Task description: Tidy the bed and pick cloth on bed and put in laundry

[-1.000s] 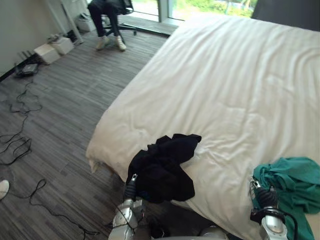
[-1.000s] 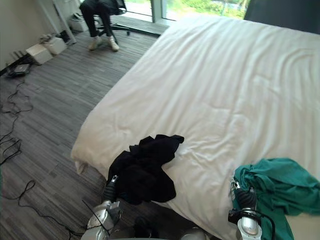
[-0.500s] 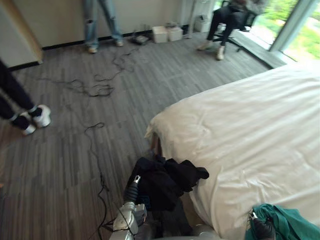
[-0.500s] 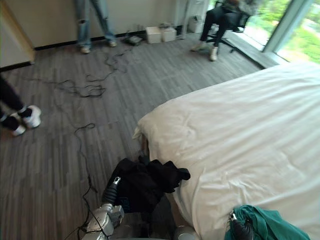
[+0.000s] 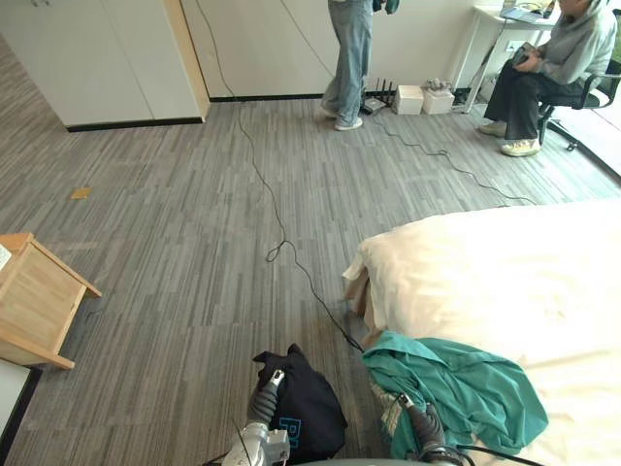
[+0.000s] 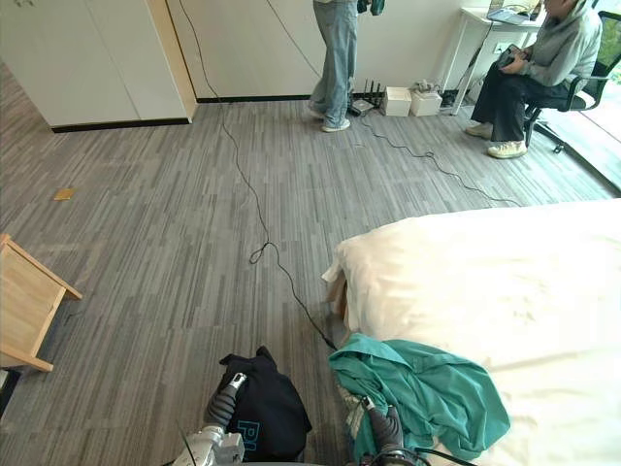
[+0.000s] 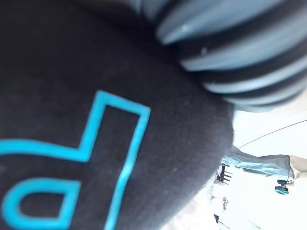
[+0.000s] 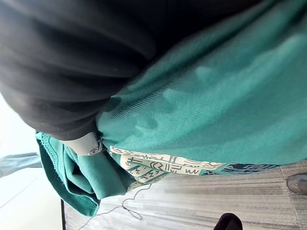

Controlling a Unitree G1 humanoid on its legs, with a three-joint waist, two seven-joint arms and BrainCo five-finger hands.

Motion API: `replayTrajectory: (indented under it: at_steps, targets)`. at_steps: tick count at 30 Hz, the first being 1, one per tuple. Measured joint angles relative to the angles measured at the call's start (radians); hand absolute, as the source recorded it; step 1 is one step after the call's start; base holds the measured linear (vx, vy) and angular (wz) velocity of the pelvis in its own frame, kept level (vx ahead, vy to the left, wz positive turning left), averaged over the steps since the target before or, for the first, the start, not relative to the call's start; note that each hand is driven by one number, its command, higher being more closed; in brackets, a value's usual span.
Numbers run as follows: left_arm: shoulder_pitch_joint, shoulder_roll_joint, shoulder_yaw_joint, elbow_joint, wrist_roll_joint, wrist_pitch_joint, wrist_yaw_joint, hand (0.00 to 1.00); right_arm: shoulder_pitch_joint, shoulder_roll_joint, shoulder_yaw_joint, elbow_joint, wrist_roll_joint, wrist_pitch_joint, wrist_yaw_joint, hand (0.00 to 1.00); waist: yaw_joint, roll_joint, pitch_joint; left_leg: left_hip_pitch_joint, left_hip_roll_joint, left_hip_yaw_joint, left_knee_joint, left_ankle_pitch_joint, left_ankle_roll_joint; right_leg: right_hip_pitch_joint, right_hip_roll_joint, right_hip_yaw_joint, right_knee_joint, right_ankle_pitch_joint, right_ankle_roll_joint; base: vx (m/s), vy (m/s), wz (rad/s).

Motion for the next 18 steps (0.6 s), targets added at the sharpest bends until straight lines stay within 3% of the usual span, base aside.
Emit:
replayTrajectory:
  at_steps: [3, 4, 5, 7, 9, 10, 11, 14, 15, 17, 18]
  targets:
    - [-0.086, 0.019, -0.042, 0.073, -0.052, 0.0, 0.018, 1.0, -0.051, -0.027, 0.013, 0.07, -0.002, 0.02, -0.008, 1.0, 0.0, -0.01, 0.003, -0.009, 0.017, 0.135, 0.04, -0.039, -0.003, 0.002, -0.019, -0.003, 0.006, -0.004, 0.007, 0.04, -0.008, 0.0]
    - [-0.118, 0.017, -0.039, 0.094, -0.096, 0.0, 0.02, 1.0, -0.069, -0.042, 0.014, 0.092, -0.003, 0.025, -0.008, 1.0, -0.001, -0.014, 0.021, -0.055, 0.041, 0.193, 0.167, -0.117, -0.023, 0.016, -0.018, -0.011, -0.004, -0.009, 0.012, 0.02, -0.033, -0.03]
    - [-0.14, 0.014, -0.033, 0.108, -0.137, 0.0, 0.023, 1.0, -0.083, -0.066, 0.031, 0.094, -0.007, 0.03, -0.006, 1.0, -0.001, 0.0, 0.046, -0.101, 0.083, 0.223, 0.316, -0.2, -0.054, 0.048, -0.006, -0.012, -0.032, -0.01, 0.011, 0.05, -0.02, -0.07]
    - [-0.15, 0.007, -0.026, 0.11, -0.186, 0.0, 0.039, 1.0, -0.104, -0.107, 0.05, 0.094, -0.02, 0.044, -0.005, 1.0, 0.002, 0.034, 0.082, -0.13, 0.133, 0.247, 0.469, -0.269, -0.081, 0.104, 0.01, -0.021, -0.075, -0.012, 0.003, 0.08, 0.062, -0.03]
    - [-0.162, 0.011, -0.017, 0.109, -0.197, -0.001, 0.04, 1.0, -0.108, -0.117, 0.045, 0.096, -0.03, 0.051, -0.007, 1.0, -0.014, 0.031, 0.105, -0.199, 0.156, 0.266, 0.642, -0.246, -0.126, 0.144, -0.016, -0.039, -0.115, -0.01, -0.006, 0.1, 0.106, 0.42]
    - [-0.166, 0.018, -0.004, 0.109, -0.198, -0.002, 0.044, 1.0, -0.111, -0.114, 0.044, 0.095, -0.03, 0.055, -0.008, 1.0, -0.01, 0.005, 0.123, -0.26, 0.175, 0.295, 0.733, -0.255, -0.129, 0.157, -0.043, -0.06, -0.129, -0.009, -0.005, 0.1, 0.08, 0.34]
    - [-0.166, 0.014, -0.003, 0.109, -0.198, -0.002, 0.057, 1.0, -0.118, -0.121, 0.042, 0.095, -0.028, 0.058, -0.01, 1.0, 0.003, 0.009, 0.125, -0.293, 0.209, 0.321, 0.732, -0.271, -0.103, 0.165, -0.057, -0.062, -0.141, -0.016, 0.005, 0.11, 0.081, 0.22]
    - [-0.166, 0.01, -0.002, 0.109, -0.196, -0.002, 0.058, 1.0, -0.143, -0.127, 0.042, 0.094, -0.021, 0.058, -0.01, 1.0, 0.002, 0.012, 0.129, -0.345, 0.245, 0.342, 0.628, -0.264, -0.104, 0.198, -0.09, -0.088, -0.176, -0.039, 0.044, 0.26, 0.189, 0.22]
    - [-0.167, 0.002, -0.003, 0.109, -0.194, -0.001, 0.058, 1.0, -0.166, -0.131, 0.043, 0.091, -0.021, 0.058, -0.01, 1.0, 0.004, 0.007, 0.129, -0.352, 0.231, 0.372, 0.565, -0.212, -0.052, 0.214, -0.13, -0.115, -0.184, -0.068, 0.09, 0.47, 0.288, 0.32]
    - [-0.17, -0.01, -0.001, 0.109, -0.194, -0.001, 0.058, 1.0, -0.185, -0.131, 0.042, 0.084, -0.021, 0.058, -0.011, 1.0, 0.005, -0.015, 0.134, -0.365, 0.187, 0.38, 0.565, -0.238, -0.001, 0.212, -0.168, -0.135, -0.187, -0.06, 0.107, 0.42, 0.193, 0.3]
    - [-0.181, -0.011, 0.016, 0.108, -0.193, 0.0, 0.06, 1.0, -0.211, -0.123, 0.048, 0.061, -0.024, 0.057, -0.007, 1.0, 0.008, -0.025, 0.137, -0.388, 0.169, 0.385, 0.602, -0.264, 0.058, 0.213, -0.187, -0.149, -0.196, -0.021, 0.133, 0.42, 0.138, 0.28]
